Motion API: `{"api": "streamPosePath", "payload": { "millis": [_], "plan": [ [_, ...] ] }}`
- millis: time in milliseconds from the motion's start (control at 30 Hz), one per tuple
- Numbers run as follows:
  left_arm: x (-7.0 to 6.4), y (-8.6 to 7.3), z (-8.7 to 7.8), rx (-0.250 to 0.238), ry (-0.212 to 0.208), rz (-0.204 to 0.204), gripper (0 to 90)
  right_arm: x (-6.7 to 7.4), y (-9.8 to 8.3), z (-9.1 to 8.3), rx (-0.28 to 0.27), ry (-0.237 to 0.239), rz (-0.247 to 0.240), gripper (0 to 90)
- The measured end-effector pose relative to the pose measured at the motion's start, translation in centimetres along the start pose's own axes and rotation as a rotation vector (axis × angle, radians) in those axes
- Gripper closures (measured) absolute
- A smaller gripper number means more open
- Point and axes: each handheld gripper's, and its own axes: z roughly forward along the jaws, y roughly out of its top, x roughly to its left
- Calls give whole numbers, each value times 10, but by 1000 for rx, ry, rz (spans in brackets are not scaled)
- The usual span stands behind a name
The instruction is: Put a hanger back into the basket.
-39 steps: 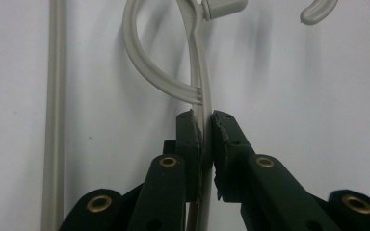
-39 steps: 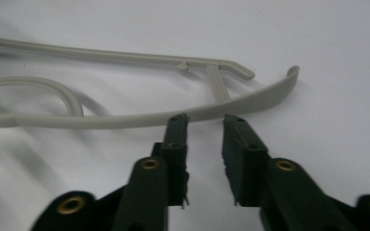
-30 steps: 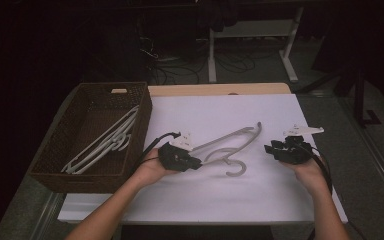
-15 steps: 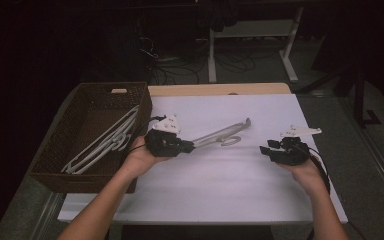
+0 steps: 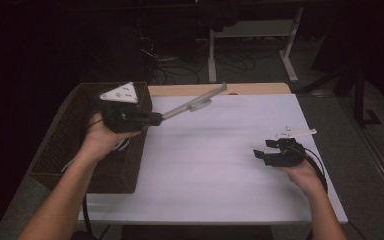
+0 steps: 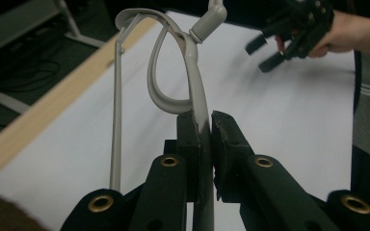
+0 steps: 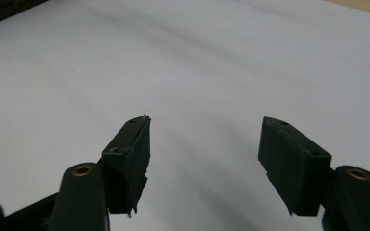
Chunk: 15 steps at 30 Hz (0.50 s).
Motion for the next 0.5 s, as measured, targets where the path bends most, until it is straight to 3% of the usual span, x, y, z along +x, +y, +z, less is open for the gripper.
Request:
{"api": "streamPosePath", "payload": {
  "millis": [267,500],
  "plan": [
    [27,-24,-69,-56,98,-56,833,0,0,2,1,-4,10,295],
    [44,-57,-98,-27,163,-116,832,-1,1,2,-10,-3,18,257]
  ]
}}
